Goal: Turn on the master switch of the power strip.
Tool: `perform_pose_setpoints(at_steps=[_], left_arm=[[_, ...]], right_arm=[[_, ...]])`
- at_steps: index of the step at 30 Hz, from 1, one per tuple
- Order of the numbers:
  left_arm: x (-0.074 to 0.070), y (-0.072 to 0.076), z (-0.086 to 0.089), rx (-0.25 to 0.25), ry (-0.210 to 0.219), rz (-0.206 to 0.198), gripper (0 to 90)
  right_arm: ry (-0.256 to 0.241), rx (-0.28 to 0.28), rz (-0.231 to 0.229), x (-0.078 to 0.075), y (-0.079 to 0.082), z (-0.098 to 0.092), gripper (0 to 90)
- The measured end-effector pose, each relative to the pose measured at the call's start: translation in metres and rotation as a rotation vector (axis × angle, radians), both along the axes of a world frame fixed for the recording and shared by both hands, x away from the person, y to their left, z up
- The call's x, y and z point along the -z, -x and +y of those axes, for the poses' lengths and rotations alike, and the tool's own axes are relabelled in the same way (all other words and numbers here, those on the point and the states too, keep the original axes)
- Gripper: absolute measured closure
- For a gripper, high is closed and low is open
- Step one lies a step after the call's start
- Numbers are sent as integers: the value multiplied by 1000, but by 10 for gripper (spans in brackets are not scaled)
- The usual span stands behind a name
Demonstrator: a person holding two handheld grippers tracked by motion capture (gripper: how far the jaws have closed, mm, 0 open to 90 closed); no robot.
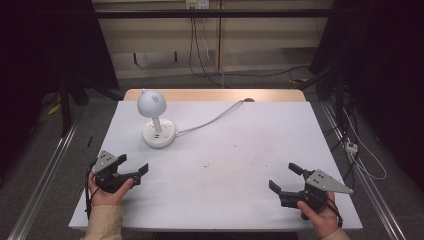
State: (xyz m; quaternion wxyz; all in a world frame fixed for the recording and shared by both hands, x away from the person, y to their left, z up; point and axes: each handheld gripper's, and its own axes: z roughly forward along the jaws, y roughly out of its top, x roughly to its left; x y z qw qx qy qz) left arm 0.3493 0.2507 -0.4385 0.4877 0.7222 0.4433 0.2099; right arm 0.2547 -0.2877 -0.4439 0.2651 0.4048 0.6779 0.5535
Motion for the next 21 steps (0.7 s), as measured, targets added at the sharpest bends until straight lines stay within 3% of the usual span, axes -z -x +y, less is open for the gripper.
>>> perform_pose_setpoints(at_steps=[21], left_arm=[[1, 5, 4, -3, 8, -5, 81]], right_arm=[[-4, -1, 4, 0, 0, 0, 66]])
